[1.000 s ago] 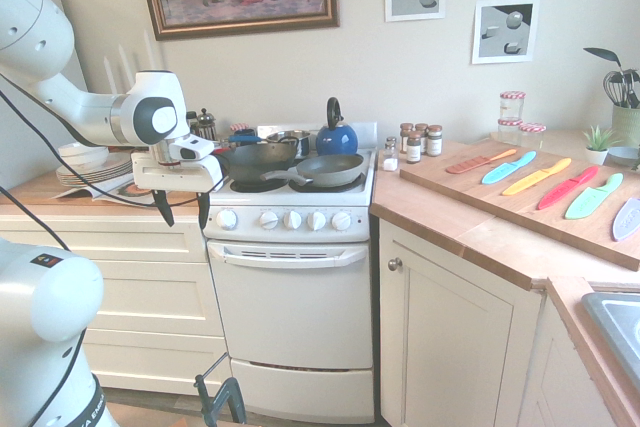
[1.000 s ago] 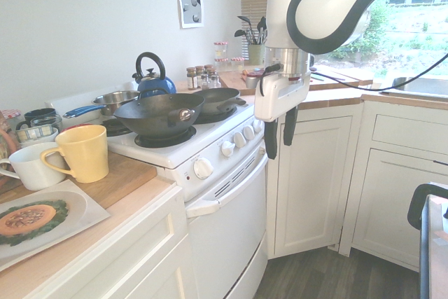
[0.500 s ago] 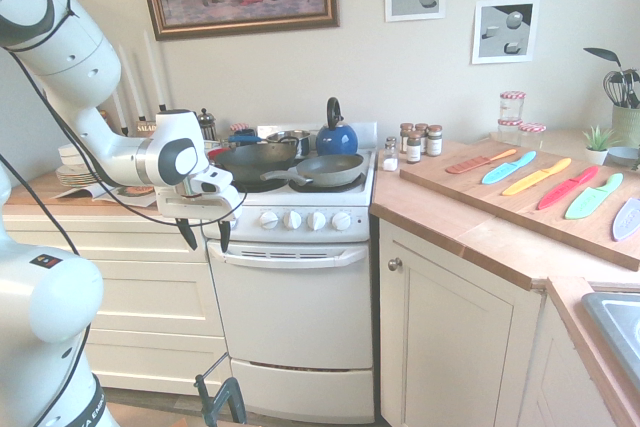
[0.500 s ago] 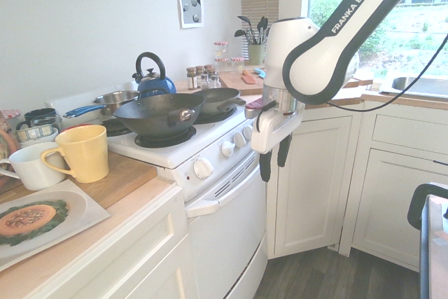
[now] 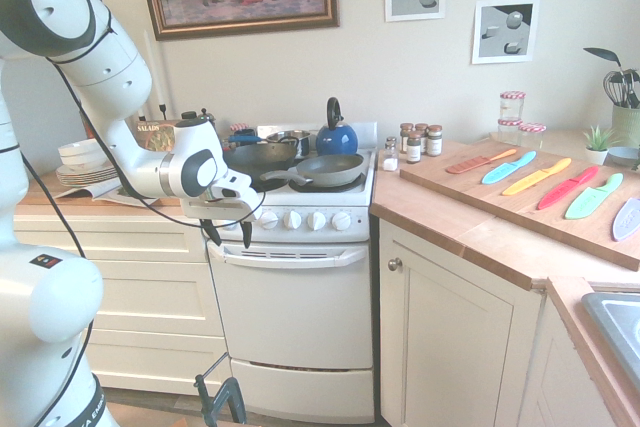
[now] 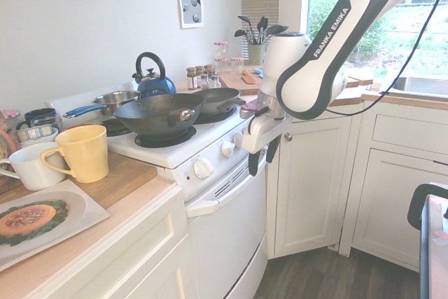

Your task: Open the oven

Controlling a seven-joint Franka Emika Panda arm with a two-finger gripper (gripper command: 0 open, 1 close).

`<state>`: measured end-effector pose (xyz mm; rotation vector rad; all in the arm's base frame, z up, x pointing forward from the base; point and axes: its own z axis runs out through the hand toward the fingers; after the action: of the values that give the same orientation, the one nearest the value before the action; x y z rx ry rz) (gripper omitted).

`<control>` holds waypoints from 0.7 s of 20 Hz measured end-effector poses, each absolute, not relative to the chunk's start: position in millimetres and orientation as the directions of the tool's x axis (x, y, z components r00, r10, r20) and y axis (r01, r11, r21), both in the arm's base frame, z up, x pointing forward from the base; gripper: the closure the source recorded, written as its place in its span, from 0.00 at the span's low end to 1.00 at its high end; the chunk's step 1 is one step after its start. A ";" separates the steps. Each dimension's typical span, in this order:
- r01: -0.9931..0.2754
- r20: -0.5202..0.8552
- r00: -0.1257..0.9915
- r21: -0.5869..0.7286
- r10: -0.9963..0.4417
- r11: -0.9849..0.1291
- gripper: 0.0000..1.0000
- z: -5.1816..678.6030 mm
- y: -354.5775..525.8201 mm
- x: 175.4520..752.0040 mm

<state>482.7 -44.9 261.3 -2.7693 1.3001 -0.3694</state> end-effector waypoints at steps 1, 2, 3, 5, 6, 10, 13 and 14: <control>-0.756 0.194 0.607 -0.156 -0.770 -0.636 0.00 255.5 -50.0 489.2; -0.760 0.203 0.600 -0.156 -0.774 -0.631 0.00 248.9 -56.6 495.7; -0.765 0.211 0.593 -0.155 -0.777 -0.626 0.00 241.4 -63.3 502.5; -0.772 0.221 0.582 -0.153 -0.783 -0.617 0.00 228.2 -70.9 516.0; -0.779 0.224 0.570 -0.161 -0.791 -0.607 0.00 223.4 -72.0 523.5; -0.793 0.224 0.543 -0.182 -0.810 -0.582 0.00 204.7 -78.3 550.6; -0.792 0.218 0.549 -0.174 -0.807 -0.586 0.00 186.4 -87.0 562.8; -0.787 0.217 0.558 -0.169 -0.801 -0.593 0.00 180.8 -89.4 565.5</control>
<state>565.5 -89.4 180.8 -2.7255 1.3907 -0.4217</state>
